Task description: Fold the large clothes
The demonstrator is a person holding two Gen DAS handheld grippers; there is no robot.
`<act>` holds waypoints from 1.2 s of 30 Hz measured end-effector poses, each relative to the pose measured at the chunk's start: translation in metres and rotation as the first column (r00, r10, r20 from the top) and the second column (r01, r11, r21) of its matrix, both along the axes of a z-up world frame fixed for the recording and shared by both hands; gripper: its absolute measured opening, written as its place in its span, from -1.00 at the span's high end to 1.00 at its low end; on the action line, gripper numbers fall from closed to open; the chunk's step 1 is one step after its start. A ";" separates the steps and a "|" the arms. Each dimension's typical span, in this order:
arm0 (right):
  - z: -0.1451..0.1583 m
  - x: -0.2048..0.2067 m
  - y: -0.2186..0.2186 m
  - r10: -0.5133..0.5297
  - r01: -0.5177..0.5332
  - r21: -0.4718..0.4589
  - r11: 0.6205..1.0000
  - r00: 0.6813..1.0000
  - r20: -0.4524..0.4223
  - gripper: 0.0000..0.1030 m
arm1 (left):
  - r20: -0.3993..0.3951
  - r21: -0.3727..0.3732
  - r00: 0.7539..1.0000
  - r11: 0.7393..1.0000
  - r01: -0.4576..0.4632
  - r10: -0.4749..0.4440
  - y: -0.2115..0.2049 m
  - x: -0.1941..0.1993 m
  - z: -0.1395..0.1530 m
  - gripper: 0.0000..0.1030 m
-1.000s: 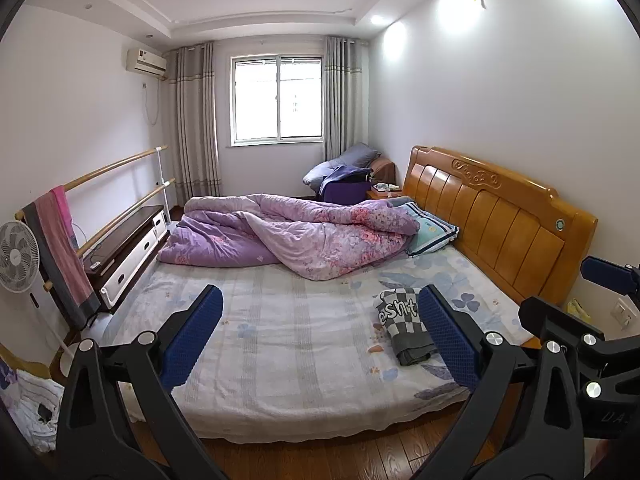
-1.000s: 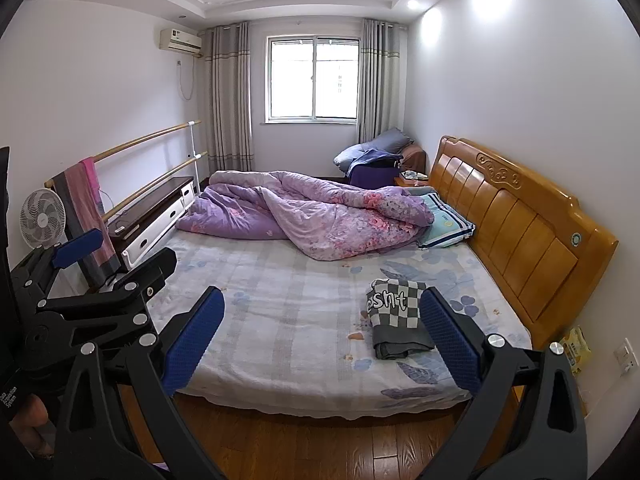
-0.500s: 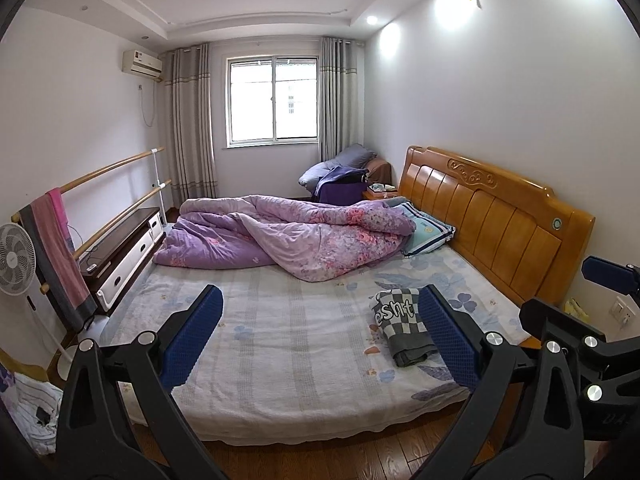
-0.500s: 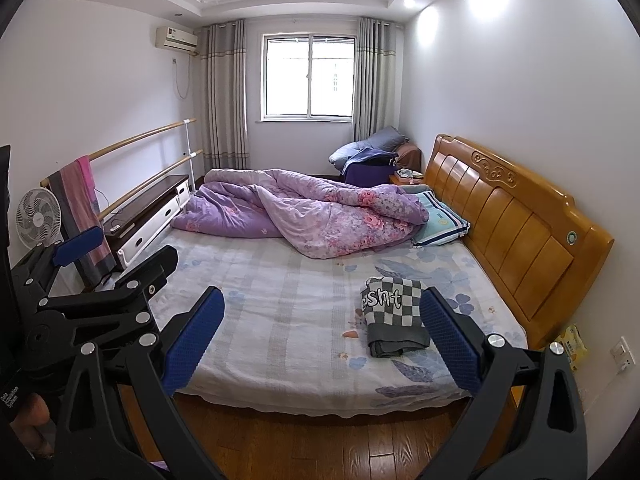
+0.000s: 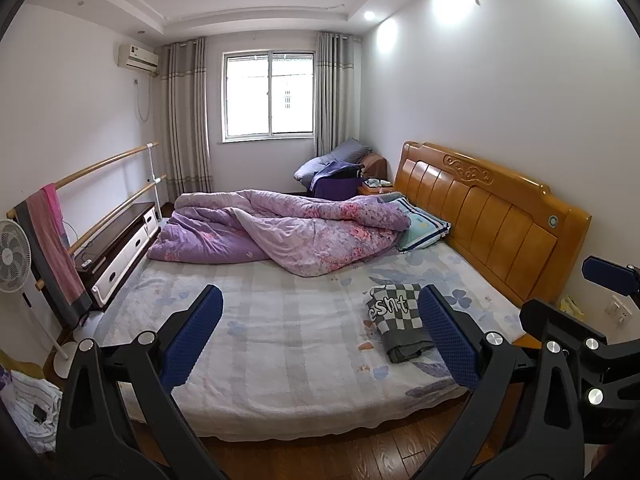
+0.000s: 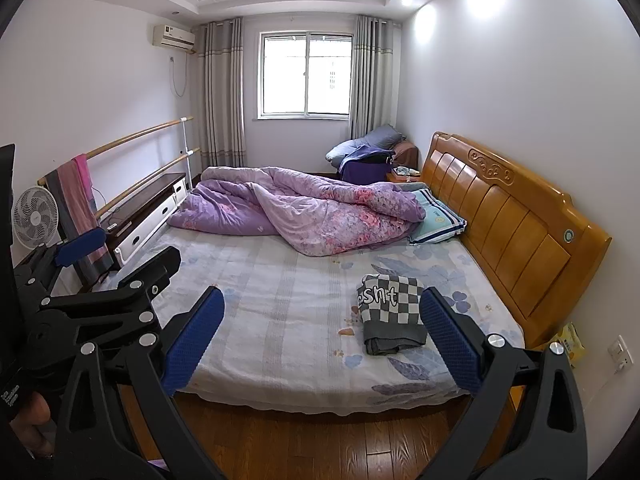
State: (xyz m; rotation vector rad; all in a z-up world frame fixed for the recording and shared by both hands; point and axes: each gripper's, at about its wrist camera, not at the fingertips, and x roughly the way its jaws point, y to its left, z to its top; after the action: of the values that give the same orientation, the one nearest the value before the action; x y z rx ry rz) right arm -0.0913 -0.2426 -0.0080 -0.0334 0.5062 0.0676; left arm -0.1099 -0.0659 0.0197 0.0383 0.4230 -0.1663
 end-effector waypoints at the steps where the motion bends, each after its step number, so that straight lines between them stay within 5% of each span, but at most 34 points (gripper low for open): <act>1: 0.000 0.000 0.000 0.000 0.000 0.002 1.000 1.000 -0.002 -0.84 | -0.002 -0.002 1.000 1.000 0.001 -0.001 0.000 0.000 0.000 -0.91; 36: 0.003 0.001 -0.016 0.004 -0.004 0.012 1.000 1.000 -0.030 -0.84 | -0.013 0.008 1.000 1.000 0.001 -0.001 -0.006 0.002 -0.007 -0.91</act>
State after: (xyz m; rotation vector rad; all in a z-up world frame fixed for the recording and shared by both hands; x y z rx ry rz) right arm -0.0904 -0.2581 -0.0053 -0.0215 0.5361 0.0752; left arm -0.1079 -0.0720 0.0131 0.0449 0.4364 -0.1663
